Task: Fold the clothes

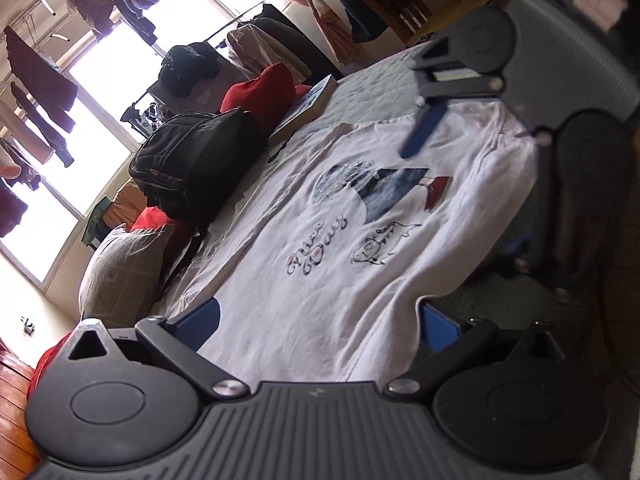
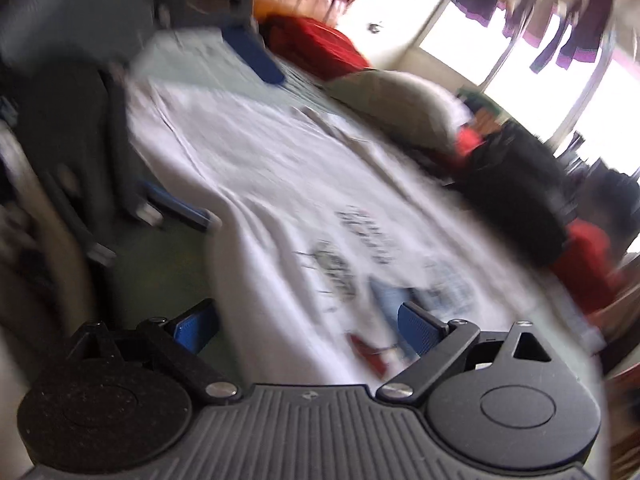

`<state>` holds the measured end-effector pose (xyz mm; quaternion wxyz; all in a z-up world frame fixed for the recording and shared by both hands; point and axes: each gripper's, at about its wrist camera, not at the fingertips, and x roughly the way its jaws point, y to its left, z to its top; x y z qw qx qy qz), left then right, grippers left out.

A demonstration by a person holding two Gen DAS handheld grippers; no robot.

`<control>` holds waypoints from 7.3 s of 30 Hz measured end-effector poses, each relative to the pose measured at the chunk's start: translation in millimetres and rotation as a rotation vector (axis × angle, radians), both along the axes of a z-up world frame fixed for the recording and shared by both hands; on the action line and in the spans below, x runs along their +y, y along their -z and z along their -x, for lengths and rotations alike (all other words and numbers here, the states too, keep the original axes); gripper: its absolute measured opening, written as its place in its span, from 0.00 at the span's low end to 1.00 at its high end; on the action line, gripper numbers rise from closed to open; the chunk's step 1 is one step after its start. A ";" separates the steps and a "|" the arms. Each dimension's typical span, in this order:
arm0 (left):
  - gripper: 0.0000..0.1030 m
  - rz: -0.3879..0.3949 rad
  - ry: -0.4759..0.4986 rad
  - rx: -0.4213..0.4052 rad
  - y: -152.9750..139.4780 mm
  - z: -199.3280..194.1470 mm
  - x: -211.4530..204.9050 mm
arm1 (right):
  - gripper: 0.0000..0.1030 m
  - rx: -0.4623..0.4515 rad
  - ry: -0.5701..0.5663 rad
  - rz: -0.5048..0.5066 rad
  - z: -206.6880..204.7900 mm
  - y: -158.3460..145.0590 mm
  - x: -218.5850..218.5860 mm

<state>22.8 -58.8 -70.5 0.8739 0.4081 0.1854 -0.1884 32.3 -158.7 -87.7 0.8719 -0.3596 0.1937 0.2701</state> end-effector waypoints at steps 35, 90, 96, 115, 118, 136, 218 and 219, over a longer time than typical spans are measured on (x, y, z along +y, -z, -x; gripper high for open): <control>1.00 -0.270 -0.257 -0.143 35.9 -5.6 64.2 | 0.99 -0.163 0.236 0.112 -8.6 12.4 -41.5; 1.00 -0.289 -0.304 -0.233 -9.8 -114.2 74.6 | 0.99 -0.285 0.259 0.150 -121.9 -41.4 -29.3; 1.00 -0.286 -0.309 -0.243 -13.1 -151.4 79.3 | 0.99 -0.305 0.272 0.157 -161.0 -47.5 -26.2; 1.00 -0.241 -0.274 -0.252 -18.1 -273.4 101.4 | 0.99 -0.309 0.350 0.170 -271.3 -62.0 -22.4; 1.00 -0.231 -0.274 -0.239 -14.9 -291.0 104.0 | 0.99 -0.297 0.366 0.166 -289.4 -61.1 -22.7; 1.00 -0.187 -0.264 -0.089 14.8 -363.7 111.9 | 0.99 -0.160 0.386 0.186 -362.6 -41.9 -20.8; 0.99 0.515 -0.204 0.474 -15.9 -284.3 150.0 | 0.95 0.391 0.150 -0.628 -346.8 -92.0 -116.3; 0.99 0.515 -0.204 0.479 -14.1 -283.5 149.1 | 0.95 0.421 0.110 -0.615 -343.4 -85.8 -111.7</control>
